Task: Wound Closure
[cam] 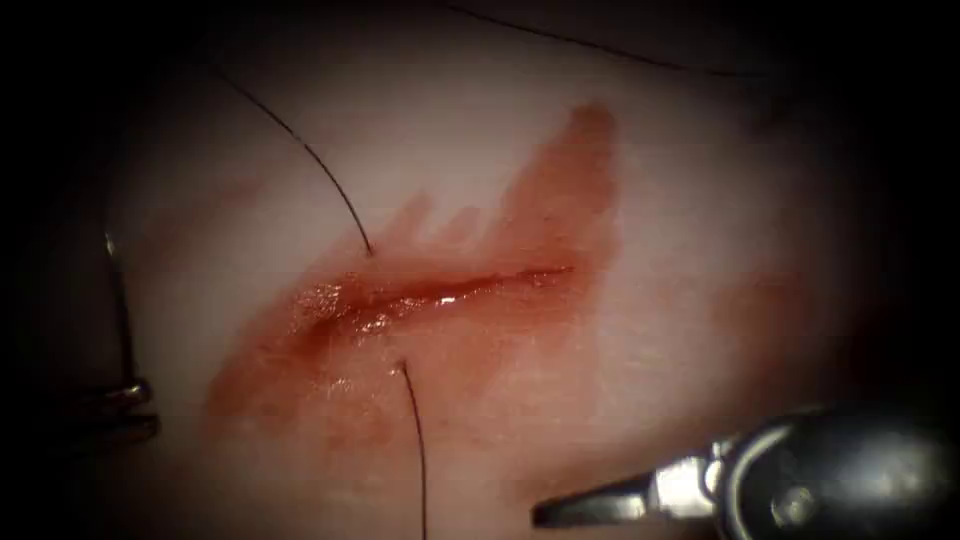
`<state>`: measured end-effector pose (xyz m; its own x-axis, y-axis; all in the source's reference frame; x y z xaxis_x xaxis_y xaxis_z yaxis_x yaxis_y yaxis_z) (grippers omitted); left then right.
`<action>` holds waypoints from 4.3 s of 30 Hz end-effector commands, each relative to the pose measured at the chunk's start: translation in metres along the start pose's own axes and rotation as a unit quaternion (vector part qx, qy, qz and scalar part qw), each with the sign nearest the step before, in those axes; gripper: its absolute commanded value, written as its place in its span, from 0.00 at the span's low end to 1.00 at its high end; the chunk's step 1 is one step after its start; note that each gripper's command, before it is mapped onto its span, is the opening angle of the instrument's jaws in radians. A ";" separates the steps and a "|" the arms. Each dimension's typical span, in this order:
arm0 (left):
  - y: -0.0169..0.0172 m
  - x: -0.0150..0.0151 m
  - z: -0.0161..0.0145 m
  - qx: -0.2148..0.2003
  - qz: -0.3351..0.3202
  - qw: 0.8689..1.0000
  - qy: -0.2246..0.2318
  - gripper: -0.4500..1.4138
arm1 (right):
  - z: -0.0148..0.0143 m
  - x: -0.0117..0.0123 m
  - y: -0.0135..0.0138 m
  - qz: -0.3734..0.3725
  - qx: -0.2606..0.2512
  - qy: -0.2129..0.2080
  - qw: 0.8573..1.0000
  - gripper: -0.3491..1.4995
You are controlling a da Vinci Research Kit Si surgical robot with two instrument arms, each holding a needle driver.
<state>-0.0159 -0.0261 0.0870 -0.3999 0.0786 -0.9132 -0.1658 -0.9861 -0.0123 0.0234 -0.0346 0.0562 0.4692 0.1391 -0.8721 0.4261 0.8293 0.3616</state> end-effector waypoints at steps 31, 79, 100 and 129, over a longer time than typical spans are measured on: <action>0.0006 -0.0003 0.0008 -0.002 -0.001 1.000 0.001 0.00 | 0.0121 -0.0087 0.0083 0.054 -0.106 -0.023 0.993 0.00; 0.0007 -0.0003 0.0007 -0.002 -0.001 1.000 0.001 0.00 | 0.0129 -0.0089 0.0090 0.070 -0.154 -0.024 0.985 0.77; 0.0007 -0.0003 0.0007 -0.002 -0.001 1.000 0.001 0.00 | 0.0126 -0.0086 0.0071 0.069 -0.082 -0.054 0.993 0.00; 0.0007 -0.0003 0.0006 -0.006 0.000 1.000 -0.004 0.00 | 0.0089 -0.0011 -0.0011 -0.002 0.066 -0.031 0.997 0.68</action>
<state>-0.0158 -0.0262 0.0870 -0.4077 0.0789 -0.9097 -0.1574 -0.9874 -0.0151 0.0289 -0.0402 0.0592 0.5101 0.0975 -0.8546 0.5217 0.7548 0.3975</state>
